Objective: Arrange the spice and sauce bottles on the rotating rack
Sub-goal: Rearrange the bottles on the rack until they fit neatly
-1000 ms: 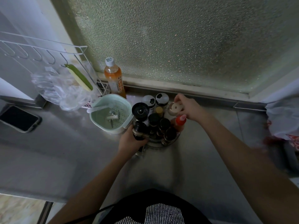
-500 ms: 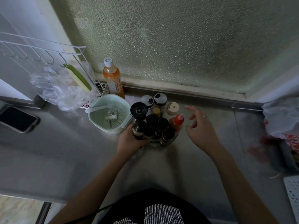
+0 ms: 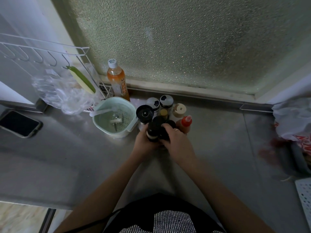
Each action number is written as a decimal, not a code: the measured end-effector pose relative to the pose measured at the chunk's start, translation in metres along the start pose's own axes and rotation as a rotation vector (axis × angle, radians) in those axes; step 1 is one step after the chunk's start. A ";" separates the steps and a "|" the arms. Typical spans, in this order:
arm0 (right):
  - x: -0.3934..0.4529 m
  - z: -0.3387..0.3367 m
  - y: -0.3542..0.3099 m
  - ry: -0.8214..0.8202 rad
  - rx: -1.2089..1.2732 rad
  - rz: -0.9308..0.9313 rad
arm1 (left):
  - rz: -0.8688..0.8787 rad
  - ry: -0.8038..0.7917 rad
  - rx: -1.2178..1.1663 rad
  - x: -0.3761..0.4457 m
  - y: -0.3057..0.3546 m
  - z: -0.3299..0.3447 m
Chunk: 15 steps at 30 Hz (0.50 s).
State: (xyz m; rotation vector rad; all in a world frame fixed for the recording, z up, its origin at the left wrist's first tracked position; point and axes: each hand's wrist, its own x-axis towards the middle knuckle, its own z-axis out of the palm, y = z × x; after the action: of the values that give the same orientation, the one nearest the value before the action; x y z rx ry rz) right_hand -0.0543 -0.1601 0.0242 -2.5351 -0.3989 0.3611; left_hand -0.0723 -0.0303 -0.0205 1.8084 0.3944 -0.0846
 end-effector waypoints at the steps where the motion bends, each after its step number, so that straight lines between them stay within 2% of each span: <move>1: 0.002 0.000 0.000 0.013 0.007 0.013 | 0.008 0.018 0.039 0.002 -0.003 0.001; 5: 0.010 0.000 -0.002 -0.005 -0.093 0.031 | -0.037 0.009 0.327 0.002 -0.007 -0.001; 8: 0.013 -0.010 -0.008 -0.041 -0.069 -0.004 | -0.011 -0.001 0.283 0.002 -0.015 -0.003; 11: 0.026 -0.026 -0.015 0.176 -0.001 -0.065 | -0.002 -0.017 0.252 0.003 -0.016 -0.002; 13: 0.046 -0.033 -0.018 0.242 -0.137 -0.061 | -0.011 -0.025 0.269 0.002 -0.017 0.001; 15: 0.067 -0.034 -0.019 0.158 -0.316 -0.064 | -0.013 -0.021 0.300 0.004 -0.019 0.002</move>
State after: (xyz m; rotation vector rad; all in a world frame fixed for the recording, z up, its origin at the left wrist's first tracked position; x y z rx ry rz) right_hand 0.0148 -0.1369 0.0506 -2.8235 -0.5084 0.0758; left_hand -0.0746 -0.0273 -0.0397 2.0987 0.3942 -0.1794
